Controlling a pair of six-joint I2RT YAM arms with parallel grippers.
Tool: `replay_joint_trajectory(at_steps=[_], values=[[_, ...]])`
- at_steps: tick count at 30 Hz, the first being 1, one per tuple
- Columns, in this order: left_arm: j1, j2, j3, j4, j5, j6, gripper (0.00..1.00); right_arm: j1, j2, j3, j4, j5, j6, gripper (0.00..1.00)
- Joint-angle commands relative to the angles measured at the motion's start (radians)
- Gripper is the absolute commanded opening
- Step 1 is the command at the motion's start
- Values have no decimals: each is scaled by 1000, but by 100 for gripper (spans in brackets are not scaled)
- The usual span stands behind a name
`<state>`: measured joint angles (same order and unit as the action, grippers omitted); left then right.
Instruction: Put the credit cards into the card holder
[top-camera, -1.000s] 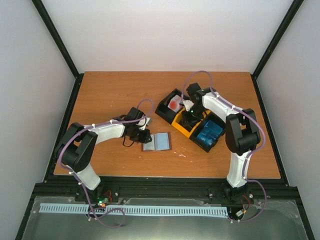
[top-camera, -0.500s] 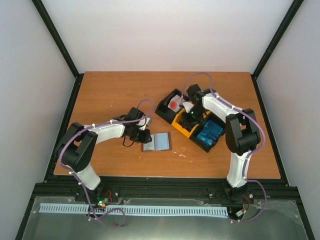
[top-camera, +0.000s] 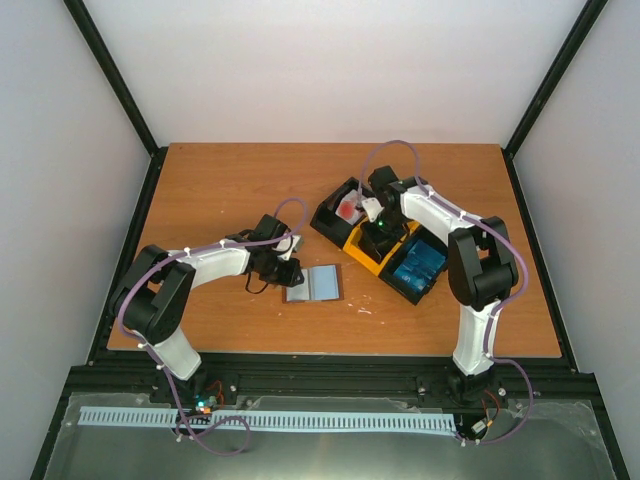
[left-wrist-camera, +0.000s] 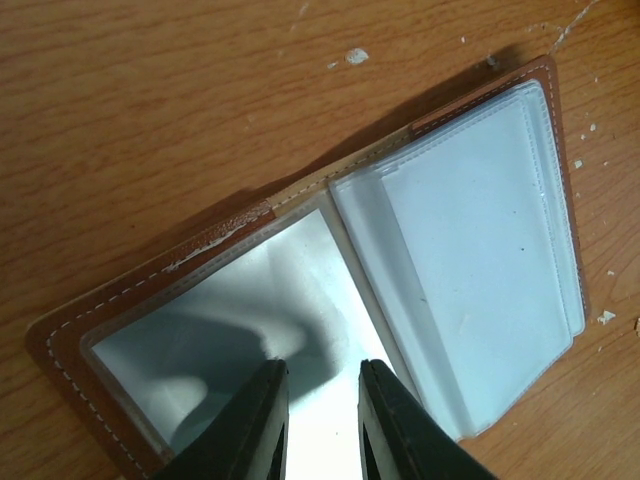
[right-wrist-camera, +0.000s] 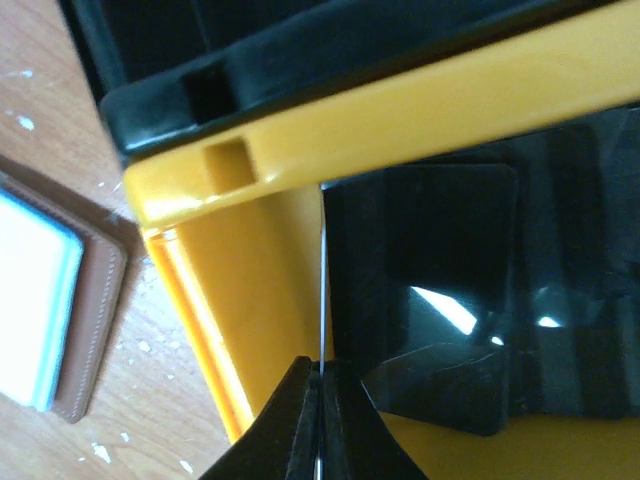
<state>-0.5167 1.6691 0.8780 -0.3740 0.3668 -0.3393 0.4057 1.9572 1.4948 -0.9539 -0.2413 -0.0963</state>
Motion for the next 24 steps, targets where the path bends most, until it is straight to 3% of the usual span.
replay_joint_trajectory(at_steps=[1,24], values=[[7,-6,38,11,8,22,22,1,-27,44,7,95,31,3],[7,-45,99,10,108,-15,32,17,-169,185,-179,122,593,3]])
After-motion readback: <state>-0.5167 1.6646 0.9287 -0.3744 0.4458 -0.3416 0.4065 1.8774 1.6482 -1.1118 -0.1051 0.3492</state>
